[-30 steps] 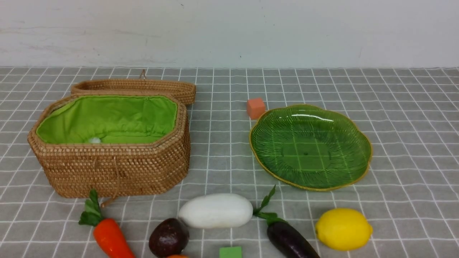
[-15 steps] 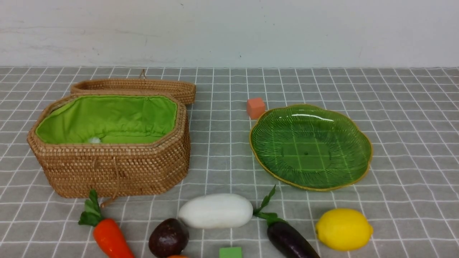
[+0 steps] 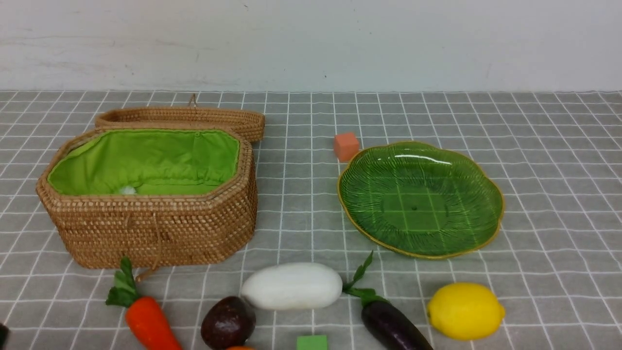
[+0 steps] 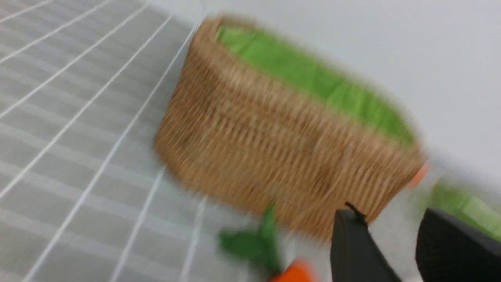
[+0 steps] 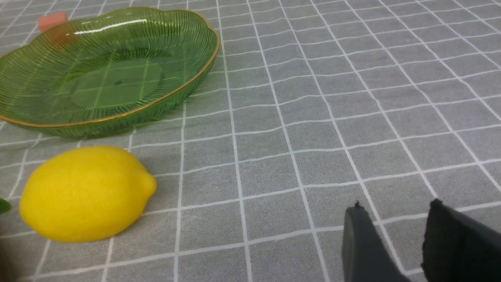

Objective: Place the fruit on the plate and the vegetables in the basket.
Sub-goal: Use the left arm to grab a carrot and put it into the left basket

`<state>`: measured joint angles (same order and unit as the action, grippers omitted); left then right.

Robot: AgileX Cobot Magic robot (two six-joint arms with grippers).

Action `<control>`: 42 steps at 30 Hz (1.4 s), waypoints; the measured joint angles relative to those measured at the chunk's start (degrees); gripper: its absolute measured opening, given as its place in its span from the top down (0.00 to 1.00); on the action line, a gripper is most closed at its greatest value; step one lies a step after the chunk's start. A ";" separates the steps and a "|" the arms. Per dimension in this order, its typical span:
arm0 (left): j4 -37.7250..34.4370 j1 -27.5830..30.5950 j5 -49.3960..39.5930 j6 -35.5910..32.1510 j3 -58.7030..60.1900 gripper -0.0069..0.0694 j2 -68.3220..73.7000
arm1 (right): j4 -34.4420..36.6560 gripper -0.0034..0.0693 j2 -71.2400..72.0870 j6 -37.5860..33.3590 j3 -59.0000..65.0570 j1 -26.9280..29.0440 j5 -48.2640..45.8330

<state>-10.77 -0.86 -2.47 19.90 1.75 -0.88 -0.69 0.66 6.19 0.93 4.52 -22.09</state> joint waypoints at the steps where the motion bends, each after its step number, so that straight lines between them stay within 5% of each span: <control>1: -0.97 0.00 5.53 0.28 0.00 0.60 0.00 | 0.00 0.62 0.00 0.00 0.00 0.00 0.00; 9: 2.48 0.00 8.32 0.69 -12.91 0.60 0.12 | 0.00 0.62 0.00 0.00 0.00 0.00 0.00; 17: 7.07 0.00 -16.89 0.69 -37.89 0.60 15.53 | 0.00 0.62 0.00 0.00 0.00 0.00 0.00; 22: 8.76 0.00 -29.45 0.76 -38.86 0.60 26.08 | 0.00 0.62 0.00 0.00 0.00 0.00 0.00; 33: 9.03 -9.51 -30.22 6.71 -38.26 0.59 45.93 | 0.00 0.62 0.00 0.00 0.00 0.00 0.00; 36: 8.79 -10.66 -31.97 12.22 -39.30 0.56 50.45 | 0.00 0.62 0.00 0.00 0.00 0.00 0.00; 42: 8.45 -10.91 -38.13 19.52 -45.63 0.31 67.32 | 0.00 0.62 0.00 0.00 0.00 0.00 0.00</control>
<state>-2.32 -11.77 -40.60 39.42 -43.88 66.44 -0.69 0.66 6.19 0.93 4.52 -22.09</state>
